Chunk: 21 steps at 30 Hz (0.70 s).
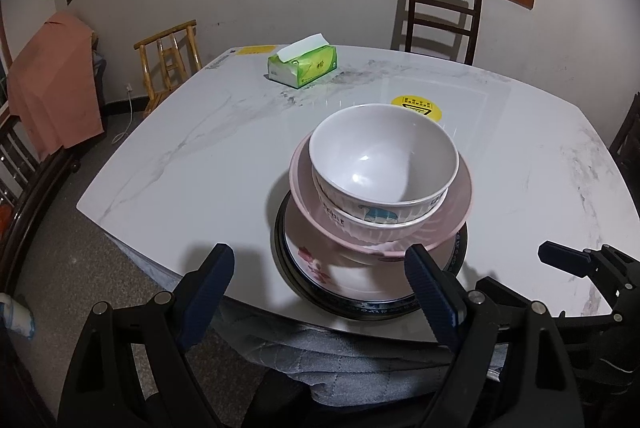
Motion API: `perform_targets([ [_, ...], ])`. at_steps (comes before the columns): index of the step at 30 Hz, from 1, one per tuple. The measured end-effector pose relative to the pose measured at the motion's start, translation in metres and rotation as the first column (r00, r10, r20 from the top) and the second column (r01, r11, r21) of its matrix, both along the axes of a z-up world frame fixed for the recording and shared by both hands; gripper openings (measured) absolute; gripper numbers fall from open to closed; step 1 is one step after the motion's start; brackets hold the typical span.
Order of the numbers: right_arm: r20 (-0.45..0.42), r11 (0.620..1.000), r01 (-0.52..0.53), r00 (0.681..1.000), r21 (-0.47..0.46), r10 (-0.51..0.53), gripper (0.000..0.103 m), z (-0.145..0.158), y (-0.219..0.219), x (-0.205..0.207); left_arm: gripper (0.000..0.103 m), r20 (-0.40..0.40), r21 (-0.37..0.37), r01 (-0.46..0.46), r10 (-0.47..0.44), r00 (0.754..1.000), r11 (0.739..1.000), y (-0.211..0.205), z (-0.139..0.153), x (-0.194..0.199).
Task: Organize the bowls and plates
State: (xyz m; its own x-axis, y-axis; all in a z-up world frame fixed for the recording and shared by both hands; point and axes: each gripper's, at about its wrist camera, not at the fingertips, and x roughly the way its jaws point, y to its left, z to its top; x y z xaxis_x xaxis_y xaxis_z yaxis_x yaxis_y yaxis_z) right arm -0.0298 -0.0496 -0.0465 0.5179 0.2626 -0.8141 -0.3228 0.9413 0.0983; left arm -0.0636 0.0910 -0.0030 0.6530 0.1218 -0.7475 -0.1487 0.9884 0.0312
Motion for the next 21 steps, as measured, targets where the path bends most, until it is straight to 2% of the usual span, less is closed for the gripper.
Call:
perform_targets([
  [21,0.002,1.000,-0.015,1.000,0.000,0.015,0.085,0.0027,0.0084,0.0028,0.085,-0.014,-0.010,0.002,-0.002,1.000,1.000,0.0027,-0.0037,0.0013],
])
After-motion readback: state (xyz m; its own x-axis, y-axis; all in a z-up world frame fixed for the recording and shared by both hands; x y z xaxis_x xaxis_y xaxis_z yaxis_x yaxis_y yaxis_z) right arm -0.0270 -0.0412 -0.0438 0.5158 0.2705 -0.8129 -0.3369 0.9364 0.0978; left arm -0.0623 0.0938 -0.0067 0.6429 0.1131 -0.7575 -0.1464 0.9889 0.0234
